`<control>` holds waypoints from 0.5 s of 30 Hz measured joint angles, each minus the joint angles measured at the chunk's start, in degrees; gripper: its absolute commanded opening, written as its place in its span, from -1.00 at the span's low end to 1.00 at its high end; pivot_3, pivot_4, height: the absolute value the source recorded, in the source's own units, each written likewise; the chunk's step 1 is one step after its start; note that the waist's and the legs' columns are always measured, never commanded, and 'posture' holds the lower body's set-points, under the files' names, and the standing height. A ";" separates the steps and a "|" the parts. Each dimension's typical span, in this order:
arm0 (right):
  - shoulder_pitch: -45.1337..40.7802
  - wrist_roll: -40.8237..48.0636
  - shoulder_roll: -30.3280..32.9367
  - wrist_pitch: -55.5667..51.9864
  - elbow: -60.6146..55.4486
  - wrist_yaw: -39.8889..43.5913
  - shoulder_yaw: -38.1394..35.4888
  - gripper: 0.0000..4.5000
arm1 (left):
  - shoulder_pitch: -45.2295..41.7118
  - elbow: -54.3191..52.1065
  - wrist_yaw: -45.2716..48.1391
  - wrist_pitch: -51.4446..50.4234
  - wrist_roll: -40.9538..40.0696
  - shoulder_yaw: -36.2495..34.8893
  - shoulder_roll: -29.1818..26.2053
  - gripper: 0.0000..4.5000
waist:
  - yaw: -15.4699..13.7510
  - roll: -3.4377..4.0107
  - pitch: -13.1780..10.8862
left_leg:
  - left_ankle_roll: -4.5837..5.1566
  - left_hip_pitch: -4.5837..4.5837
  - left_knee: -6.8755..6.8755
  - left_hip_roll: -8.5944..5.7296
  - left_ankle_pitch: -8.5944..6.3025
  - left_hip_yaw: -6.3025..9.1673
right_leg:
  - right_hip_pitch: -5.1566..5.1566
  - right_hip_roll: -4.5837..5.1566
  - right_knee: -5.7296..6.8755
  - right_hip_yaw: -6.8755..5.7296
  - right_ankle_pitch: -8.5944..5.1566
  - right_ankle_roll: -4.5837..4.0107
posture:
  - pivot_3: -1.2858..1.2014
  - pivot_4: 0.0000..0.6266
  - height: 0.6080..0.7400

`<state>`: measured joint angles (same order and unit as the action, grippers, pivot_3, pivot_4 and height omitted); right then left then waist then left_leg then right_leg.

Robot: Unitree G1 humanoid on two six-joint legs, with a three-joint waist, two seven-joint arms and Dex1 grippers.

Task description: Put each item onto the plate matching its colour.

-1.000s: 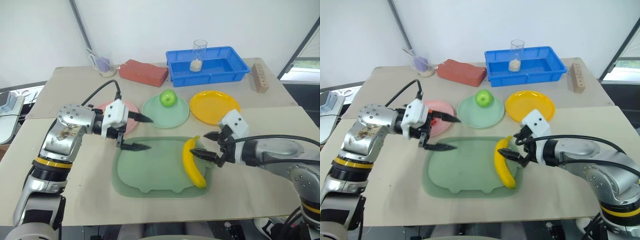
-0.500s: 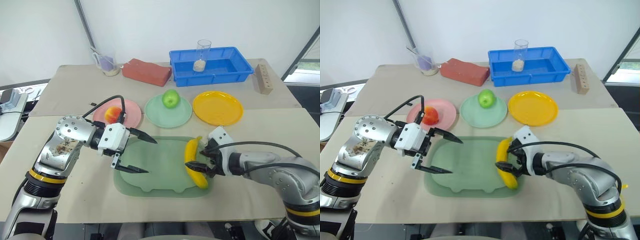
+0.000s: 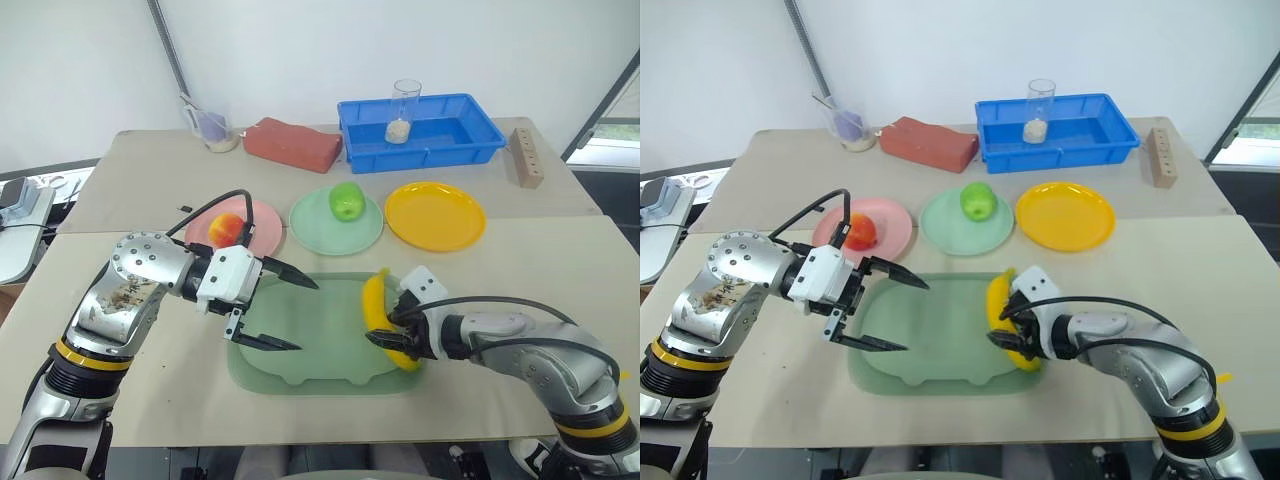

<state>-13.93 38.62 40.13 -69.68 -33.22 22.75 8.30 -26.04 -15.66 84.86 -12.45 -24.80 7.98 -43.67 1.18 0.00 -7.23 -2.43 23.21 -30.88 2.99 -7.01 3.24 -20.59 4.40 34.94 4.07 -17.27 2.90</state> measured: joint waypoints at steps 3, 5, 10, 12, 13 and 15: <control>0.48 -1.13 0.31 1.19 0.00 0.79 0.00 -0.43 | 0.00 -0.01 -0.28 0.00 0.01 0.24 0.01 1.00 | -0.12 0.00 0.00 | -0.10 0.00 0.00 0.00 -0.06 0.00 | 0.00 0.00 0.00 0.00 0.00 0.00 | 0.03 -0.52 1.00; 0.66 -1.50 1.00 2.00 0.00 1.84 -0.01 -0.43 | -0.02 0.00 -0.50 -0.04 0.00 0.32 0.06 1.00 | -0.15 0.00 0.00 | -0.10 0.01 0.00 0.00 -0.06 -0.01 | -0.01 0.00 0.00 0.00 0.00 0.00 | 0.03 -0.52 1.00; -0.60 -3.60 7.40 6.31 0.00 6.98 -1.71 -0.44 | -1.34 0.93 -3.42 -1.68 -0.02 0.32 1.51 1.00 | -0.30 -0.01 -0.02 | -0.10 0.05 -0.03 -0.01 -0.06 -0.03 | -0.04 0.01 -0.01 0.00 0.00 0.01 | 0.03 -0.52 1.00; -2.84 -3.25 7.81 7.14 0.02 8.33 -5.08 -0.44 | -2.63 1.96 -5.96 -3.09 -0.04 0.20 3.19 1.00 | -0.29 -0.02 -0.03 | -0.09 0.04 -0.04 -0.01 -0.06 0.00 | -0.04 -0.01 0.01 -0.02 0.00 0.02 | 0.03 -0.52 1.00; -4.47 -2.48 7.66 7.15 0.12 8.63 -7.16 -0.44 | -3.67 2.61 -7.91 -4.40 -0.04 0.12 4.52 1.00 | -0.27 -0.02 -0.03 | -0.04 0.04 -0.03 -0.01 -0.02 0.00 | -0.04 -0.02 0.02 -0.02 0.01 0.02 | 0.03 -0.52 1.00; -7.30 -1.94 7.10 7.21 0.72 8.54 -9.63 -0.44 | -5.28 3.59 -11.00 -6.46 -0.10 -0.12 6.44 1.00 | -0.17 -0.03 -0.03 | 0.05 0.01 -0.03 -0.01 0.03 0.04 | 0.00 -0.05 0.03 -0.02 0.01 0.04 | 0.03 -0.52 1.00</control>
<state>-21.23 36.68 47.22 -62.46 -32.50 31.29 -1.33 -31.32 -12.07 73.86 -18.90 -24.90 7.86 -37.23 1.00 -0.03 -7.26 -2.39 23.22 -30.91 2.98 -6.97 3.28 -20.59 4.35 34.97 4.05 -17.25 2.94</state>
